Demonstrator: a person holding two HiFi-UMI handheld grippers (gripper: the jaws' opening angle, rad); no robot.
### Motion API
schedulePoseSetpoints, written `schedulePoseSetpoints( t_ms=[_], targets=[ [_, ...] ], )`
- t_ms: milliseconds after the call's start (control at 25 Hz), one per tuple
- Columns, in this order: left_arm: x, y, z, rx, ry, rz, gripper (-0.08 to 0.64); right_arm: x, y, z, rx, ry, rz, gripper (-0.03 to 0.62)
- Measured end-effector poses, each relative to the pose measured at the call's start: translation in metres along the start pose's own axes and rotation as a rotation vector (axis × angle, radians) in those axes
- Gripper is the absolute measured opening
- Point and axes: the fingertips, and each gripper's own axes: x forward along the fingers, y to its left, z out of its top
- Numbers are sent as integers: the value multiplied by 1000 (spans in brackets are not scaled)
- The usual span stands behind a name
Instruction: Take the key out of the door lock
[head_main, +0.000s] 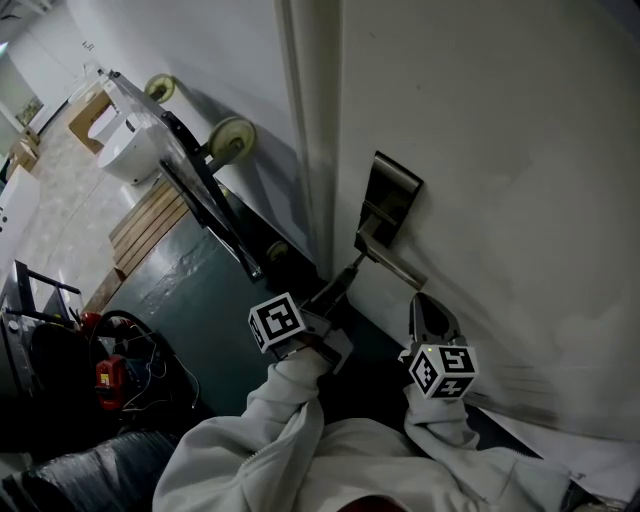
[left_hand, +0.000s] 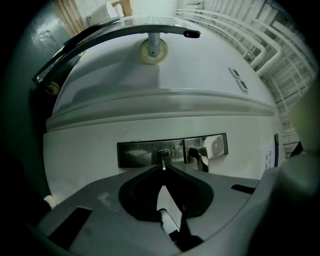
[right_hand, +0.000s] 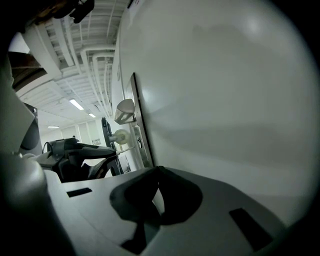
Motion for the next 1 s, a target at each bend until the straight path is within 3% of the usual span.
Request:
schedulePoseSetpoints(
  t_ms=[440,800,1000],
  targets=[
    [-34,7,11,219,8,79,26,-4,2,3,-14,-8,9,52],
    [-47,2,23,534,45,141,26,-8,0,8,-20,-20,4,52],
    [-55,-4,30,794,36,224,26,-8,-1,9,-22,-23,-1,52]
  ],
)
